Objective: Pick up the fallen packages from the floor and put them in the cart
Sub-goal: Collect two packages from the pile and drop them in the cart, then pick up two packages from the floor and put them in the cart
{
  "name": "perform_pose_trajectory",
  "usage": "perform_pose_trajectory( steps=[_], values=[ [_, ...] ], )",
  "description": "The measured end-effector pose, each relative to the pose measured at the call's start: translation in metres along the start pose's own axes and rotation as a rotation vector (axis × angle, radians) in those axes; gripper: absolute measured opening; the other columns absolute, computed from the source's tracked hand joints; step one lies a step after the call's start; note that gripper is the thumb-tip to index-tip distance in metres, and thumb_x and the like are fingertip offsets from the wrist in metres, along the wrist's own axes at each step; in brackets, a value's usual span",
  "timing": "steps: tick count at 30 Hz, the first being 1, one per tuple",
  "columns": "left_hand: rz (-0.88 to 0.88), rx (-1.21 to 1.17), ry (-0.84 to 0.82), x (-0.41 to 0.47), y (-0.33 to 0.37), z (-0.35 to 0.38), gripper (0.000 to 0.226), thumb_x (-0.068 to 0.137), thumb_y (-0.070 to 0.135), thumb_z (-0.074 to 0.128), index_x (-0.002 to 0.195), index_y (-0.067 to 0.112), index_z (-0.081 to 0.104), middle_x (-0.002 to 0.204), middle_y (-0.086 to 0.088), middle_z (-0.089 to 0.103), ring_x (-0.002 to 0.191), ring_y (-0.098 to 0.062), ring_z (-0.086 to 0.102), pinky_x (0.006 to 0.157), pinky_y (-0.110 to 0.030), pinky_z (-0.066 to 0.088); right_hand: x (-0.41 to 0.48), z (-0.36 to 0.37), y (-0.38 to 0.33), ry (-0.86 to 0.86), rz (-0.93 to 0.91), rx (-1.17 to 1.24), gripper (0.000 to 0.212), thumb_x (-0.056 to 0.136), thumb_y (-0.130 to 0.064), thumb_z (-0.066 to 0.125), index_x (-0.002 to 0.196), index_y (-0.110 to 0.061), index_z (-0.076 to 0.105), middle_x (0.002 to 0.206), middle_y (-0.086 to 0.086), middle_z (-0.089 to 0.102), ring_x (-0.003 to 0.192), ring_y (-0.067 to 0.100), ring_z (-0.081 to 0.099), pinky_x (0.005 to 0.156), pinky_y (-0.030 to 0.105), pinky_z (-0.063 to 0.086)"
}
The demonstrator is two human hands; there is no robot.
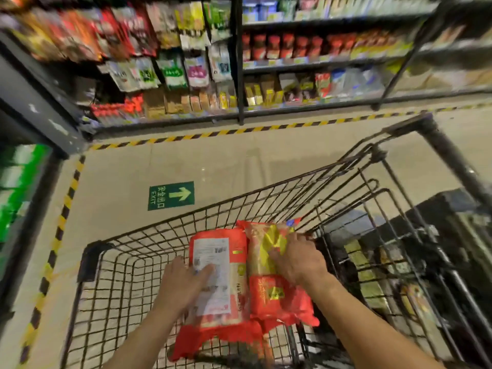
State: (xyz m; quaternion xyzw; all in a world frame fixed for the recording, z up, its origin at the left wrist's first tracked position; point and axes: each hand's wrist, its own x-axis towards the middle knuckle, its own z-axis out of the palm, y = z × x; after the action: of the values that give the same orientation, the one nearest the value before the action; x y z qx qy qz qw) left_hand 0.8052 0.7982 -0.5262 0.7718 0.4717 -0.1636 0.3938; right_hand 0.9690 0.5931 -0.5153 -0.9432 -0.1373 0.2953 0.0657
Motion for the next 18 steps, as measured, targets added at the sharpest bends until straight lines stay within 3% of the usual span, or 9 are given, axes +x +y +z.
perform_pose_trajectory(
  steps=[2, 6, 10, 12, 14, 18],
  values=[
    [0.035, 0.079, 0.003, -0.033, 0.016, -0.037, 0.088, 0.099, 0.059, 0.072, 0.163, 0.005, 0.045, 0.169, -0.02, 0.047, 0.152, -0.039, 0.051, 0.122, -0.05, 0.047, -0.033, -0.029, -0.021, -0.007, -0.063, -0.089, 0.075, 0.104, -0.065, 0.047, 0.154, -0.01, 0.044, 0.152, 0.016, 0.054, 0.139, 0.037, 0.055, 0.109, 0.046, 0.049],
    [0.128, 0.18, 0.021, -0.084, 0.029, -0.114, 0.102, 0.094, 0.077, 0.06, 0.172, 0.014, 0.038, 0.175, -0.013, 0.043, 0.158, -0.035, 0.046, 0.129, -0.049, 0.041, -0.107, -0.088, -0.07, 0.107, -0.168, -0.206, 0.073, 0.102, -0.07, 0.042, 0.141, -0.01, 0.059, 0.143, 0.016, 0.063, 0.134, 0.037, 0.06, 0.107, 0.044, 0.049],
    [0.255, 0.291, 0.153, -0.139, 0.042, -0.206, 0.09, 0.098, 0.075, 0.051, 0.167, 0.017, 0.044, 0.169, -0.01, 0.051, 0.151, -0.033, 0.054, 0.122, -0.043, 0.047, -0.168, -0.143, -0.127, 0.165, -0.293, -0.326, 0.078, 0.102, -0.07, 0.044, 0.152, -0.011, 0.048, 0.152, 0.016, 0.055, 0.142, 0.038, 0.051, 0.112, 0.049, 0.044],
    [0.284, 0.308, 0.242, -0.167, 0.044, -0.252, 0.087, 0.103, 0.07, 0.053, 0.17, 0.017, 0.038, 0.174, -0.01, 0.044, 0.157, -0.034, 0.046, 0.126, -0.045, 0.042, -0.192, -0.167, -0.161, 0.211, -0.361, -0.351, 0.078, 0.103, -0.07, 0.043, 0.153, -0.012, 0.046, 0.155, 0.015, 0.053, 0.142, 0.038, 0.049, 0.113, 0.049, 0.043],
    [0.289, 0.327, 0.328, -0.193, 0.038, -0.293, 0.09, 0.103, 0.071, 0.053, 0.172, 0.016, 0.035, 0.177, -0.01, 0.04, 0.16, -0.035, 0.041, 0.129, -0.048, 0.039, -0.215, -0.187, -0.194, 0.254, -0.429, -0.368, 0.078, 0.102, -0.072, 0.044, 0.153, -0.012, 0.048, 0.155, 0.014, 0.054, 0.141, 0.037, 0.05, 0.111, 0.049, 0.044],
    [0.214, 0.338, 0.469, -0.252, 0.017, -0.355, 0.084, 0.104, 0.069, 0.054, 0.168, 0.016, 0.043, 0.165, -0.013, 0.053, 0.149, -0.037, 0.053, 0.118, -0.045, 0.049, -0.259, -0.216, -0.258, 0.32, -0.596, -0.459, 0.081, 0.101, -0.074, 0.045, 0.153, -0.011, 0.051, 0.154, 0.016, 0.055, 0.138, 0.039, 0.054, 0.104, 0.048, 0.05]
  ],
)
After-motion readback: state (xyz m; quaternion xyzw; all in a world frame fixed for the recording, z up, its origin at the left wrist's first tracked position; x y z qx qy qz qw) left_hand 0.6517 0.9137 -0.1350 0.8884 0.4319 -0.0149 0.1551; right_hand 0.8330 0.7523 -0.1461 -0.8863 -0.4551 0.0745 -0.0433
